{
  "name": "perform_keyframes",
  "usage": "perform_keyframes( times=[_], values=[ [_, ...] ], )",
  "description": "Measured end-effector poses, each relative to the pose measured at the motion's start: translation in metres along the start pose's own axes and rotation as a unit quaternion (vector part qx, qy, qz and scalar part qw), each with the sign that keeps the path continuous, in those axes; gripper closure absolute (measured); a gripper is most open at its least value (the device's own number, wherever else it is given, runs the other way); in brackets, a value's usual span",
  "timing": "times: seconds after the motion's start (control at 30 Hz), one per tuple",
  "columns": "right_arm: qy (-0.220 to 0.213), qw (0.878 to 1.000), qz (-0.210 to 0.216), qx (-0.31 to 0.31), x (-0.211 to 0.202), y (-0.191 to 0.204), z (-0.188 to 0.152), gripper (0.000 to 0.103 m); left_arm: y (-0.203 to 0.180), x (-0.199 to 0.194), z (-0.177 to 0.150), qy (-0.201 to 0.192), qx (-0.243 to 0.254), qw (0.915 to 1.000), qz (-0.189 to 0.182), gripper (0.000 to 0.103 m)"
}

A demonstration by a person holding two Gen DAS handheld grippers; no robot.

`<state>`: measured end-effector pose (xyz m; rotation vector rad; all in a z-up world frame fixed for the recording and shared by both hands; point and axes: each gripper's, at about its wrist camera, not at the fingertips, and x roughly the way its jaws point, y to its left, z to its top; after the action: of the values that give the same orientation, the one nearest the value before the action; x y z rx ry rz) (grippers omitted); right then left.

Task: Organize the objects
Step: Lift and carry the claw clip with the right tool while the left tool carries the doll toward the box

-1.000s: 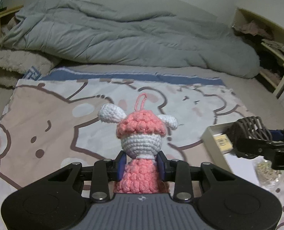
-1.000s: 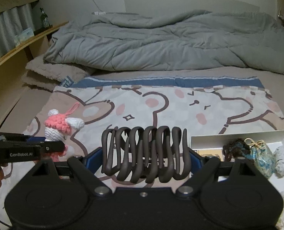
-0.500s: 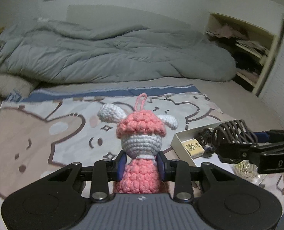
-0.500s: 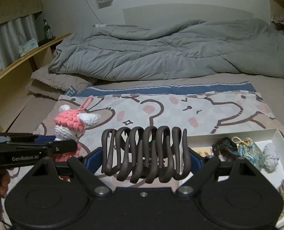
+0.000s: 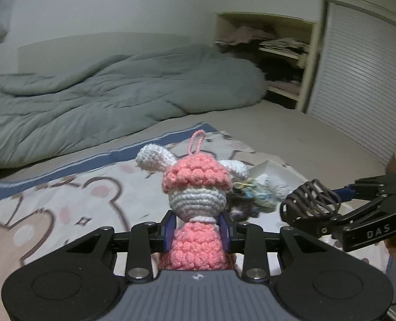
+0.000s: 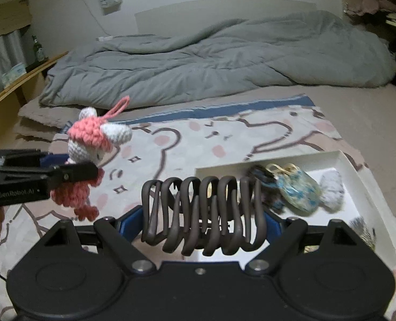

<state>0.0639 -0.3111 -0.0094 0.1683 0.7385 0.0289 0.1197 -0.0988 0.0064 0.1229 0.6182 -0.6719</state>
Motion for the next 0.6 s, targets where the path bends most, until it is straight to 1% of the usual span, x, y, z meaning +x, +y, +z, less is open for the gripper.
perform_keyframes(
  times=[0.1, 0.2, 0.3, 0.4, 0.5, 0.6],
  values=[
    [0.005, 1.000, -0.006, 0.006, 0.000, -0.014, -0.005, 0.014, -0.013, 0.012, 0.003, 0.001, 0.025, 0.9995, -0.019, 0.068],
    [0.013, 1.000, -0.008, 0.009, 0.002, -0.024, -0.010, 0.014, -0.024, 0.030, 0.009, 0.009, 0.043, 0.9986, -0.029, 0.068],
    [0.024, 1.000, -0.011, 0.011, 0.004, -0.032, -0.017, 0.014, -0.039, 0.045, 0.017, 0.014, 0.066, 0.9964, -0.052, 0.068],
    [0.034, 0.999, -0.016, 0.010, 0.007, -0.038, -0.022, 0.014, -0.055, 0.058, 0.022, 0.017, 0.106, 0.9910, -0.080, 0.067],
    [0.048, 0.999, -0.015, 0.013, 0.012, -0.044, -0.028, 0.014, -0.069, 0.075, 0.024, 0.029, 0.133, 0.9844, -0.111, 0.067],
    [0.062, 0.998, -0.016, 0.009, 0.017, -0.047, -0.034, 0.014, -0.080, 0.091, 0.021, 0.041, 0.158, 0.9793, -0.120, 0.067]
  ],
)
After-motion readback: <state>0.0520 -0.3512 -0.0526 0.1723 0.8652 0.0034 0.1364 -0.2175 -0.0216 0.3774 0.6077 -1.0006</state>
